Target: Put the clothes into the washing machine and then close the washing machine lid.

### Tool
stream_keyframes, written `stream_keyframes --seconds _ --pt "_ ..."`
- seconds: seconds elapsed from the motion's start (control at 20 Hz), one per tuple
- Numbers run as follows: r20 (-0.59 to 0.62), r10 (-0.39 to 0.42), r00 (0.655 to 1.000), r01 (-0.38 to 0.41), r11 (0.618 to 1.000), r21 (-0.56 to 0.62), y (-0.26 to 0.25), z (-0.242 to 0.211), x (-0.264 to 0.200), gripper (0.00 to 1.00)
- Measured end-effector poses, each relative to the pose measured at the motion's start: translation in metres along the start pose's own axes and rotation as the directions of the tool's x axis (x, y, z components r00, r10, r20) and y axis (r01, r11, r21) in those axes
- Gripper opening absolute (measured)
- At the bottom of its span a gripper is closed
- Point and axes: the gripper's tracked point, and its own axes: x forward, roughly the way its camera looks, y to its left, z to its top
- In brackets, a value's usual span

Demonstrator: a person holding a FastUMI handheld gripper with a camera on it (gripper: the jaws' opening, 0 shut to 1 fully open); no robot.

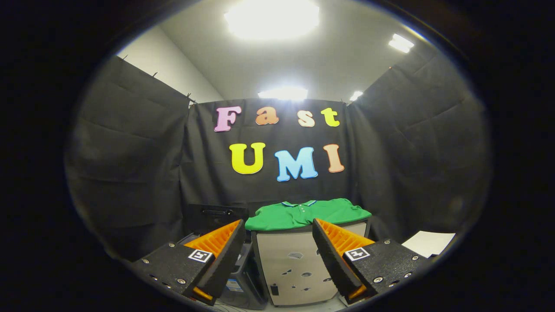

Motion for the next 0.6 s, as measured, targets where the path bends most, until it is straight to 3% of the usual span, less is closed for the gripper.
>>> stream_keyframes --seconds 0.6 --pt "-0.041 0.002 0.999 -0.002 1.0 0.023 -0.038 0.039 0.121 0.95"
